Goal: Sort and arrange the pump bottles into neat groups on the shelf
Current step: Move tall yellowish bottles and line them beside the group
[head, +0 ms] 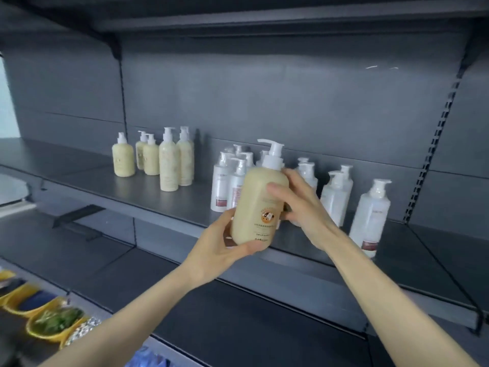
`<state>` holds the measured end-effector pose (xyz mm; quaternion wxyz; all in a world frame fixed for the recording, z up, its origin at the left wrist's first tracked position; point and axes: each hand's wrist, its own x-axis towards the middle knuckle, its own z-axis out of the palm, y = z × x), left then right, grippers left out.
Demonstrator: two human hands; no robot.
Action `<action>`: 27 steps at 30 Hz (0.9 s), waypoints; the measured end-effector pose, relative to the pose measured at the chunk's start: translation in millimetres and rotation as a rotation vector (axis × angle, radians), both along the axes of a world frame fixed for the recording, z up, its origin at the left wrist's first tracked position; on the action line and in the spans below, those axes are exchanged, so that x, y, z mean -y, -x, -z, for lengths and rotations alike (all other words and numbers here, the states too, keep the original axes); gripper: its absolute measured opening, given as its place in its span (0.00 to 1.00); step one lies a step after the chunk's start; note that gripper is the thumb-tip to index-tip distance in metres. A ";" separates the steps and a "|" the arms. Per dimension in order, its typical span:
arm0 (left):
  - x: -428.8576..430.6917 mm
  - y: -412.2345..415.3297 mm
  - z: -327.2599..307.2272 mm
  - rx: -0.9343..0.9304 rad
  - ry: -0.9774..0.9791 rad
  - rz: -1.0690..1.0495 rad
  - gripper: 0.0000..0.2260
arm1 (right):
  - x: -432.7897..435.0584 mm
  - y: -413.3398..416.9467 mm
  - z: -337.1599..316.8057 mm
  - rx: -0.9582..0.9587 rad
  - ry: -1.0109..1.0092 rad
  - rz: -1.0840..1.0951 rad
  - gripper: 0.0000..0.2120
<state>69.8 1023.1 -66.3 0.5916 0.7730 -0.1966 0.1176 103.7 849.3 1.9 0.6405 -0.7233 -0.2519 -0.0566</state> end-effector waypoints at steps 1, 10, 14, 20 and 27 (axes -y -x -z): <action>-25.7 -1.0 0.7 -0.003 -0.008 -0.010 0.31 | -23.9 -3.2 0.4 0.001 0.000 -0.021 0.09; -219.3 -29.0 7.4 -0.029 -0.053 -0.064 0.30 | -215.9 -40.4 8.7 0.022 0.015 -0.107 0.13; -276.4 -63.3 -1.8 -0.008 -0.098 -0.088 0.28 | -271.3 -70.7 -2.6 0.070 0.035 -0.097 0.18; -341.9 -130.0 -7.0 0.016 -0.168 -0.112 0.20 | -338.4 -134.6 -4.7 0.118 0.081 -0.096 0.21; -416.9 -222.8 7.6 -0.045 -0.205 -0.126 0.21 | -410.4 -230.1 13.3 0.088 0.124 -0.055 0.19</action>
